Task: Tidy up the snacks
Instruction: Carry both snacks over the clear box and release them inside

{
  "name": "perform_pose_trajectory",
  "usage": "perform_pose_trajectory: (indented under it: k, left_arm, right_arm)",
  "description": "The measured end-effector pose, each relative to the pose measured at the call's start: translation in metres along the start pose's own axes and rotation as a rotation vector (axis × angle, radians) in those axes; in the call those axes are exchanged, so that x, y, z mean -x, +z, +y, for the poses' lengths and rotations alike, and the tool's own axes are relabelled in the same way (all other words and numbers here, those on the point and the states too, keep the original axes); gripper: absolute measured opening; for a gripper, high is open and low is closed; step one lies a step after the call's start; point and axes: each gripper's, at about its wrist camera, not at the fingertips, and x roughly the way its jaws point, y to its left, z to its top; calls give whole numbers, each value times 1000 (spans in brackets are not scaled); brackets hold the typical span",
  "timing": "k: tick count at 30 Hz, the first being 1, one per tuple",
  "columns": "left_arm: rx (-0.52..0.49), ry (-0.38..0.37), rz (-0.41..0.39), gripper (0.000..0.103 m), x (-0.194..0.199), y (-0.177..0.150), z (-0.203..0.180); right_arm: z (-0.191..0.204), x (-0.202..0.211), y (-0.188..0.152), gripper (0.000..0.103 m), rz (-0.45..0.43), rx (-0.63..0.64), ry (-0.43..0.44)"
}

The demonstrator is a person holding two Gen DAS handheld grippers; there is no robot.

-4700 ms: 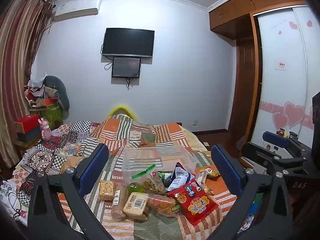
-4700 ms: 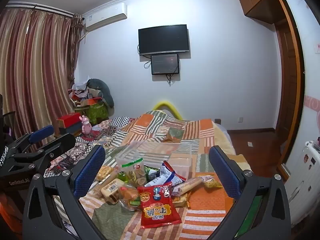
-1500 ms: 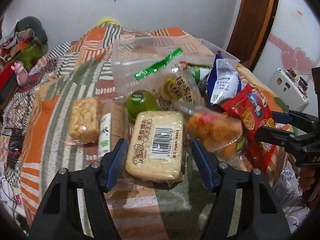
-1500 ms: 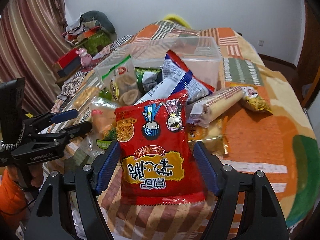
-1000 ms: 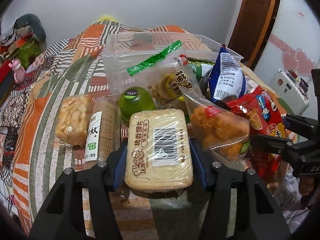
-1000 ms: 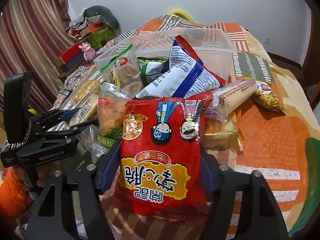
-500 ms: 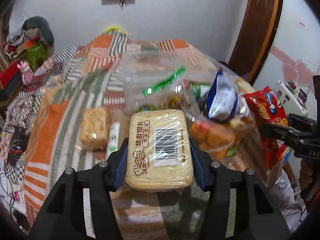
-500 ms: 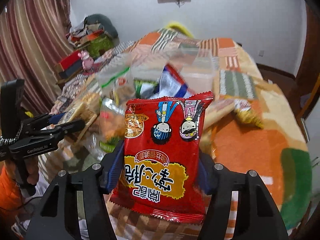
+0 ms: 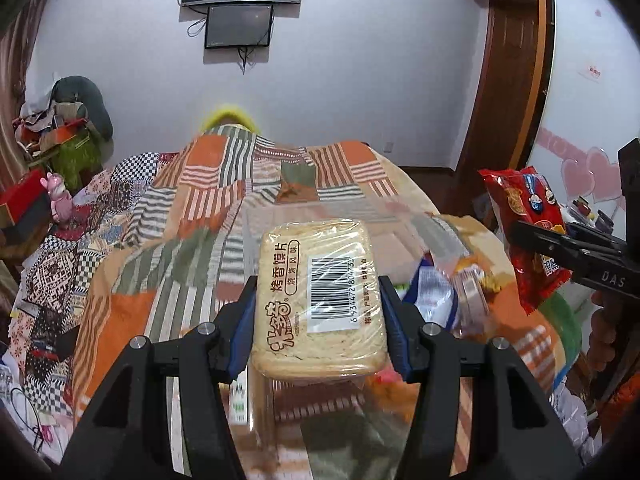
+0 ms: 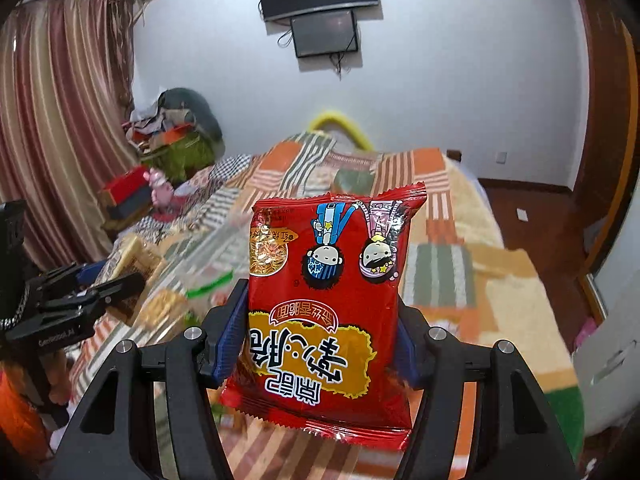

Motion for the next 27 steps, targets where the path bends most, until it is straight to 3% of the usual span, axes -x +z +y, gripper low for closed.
perform_pose_trajectory:
  k: [11, 27]
  left_arm:
    - [-9, 34, -12, 55, -38, 35, 2]
    - [29, 74, 116, 55, -130, 56, 18]
  right_arm:
    - [3, -40, 20, 59, -7, 6, -42]
    - [0, -100, 26, 59, 89, 53, -83]
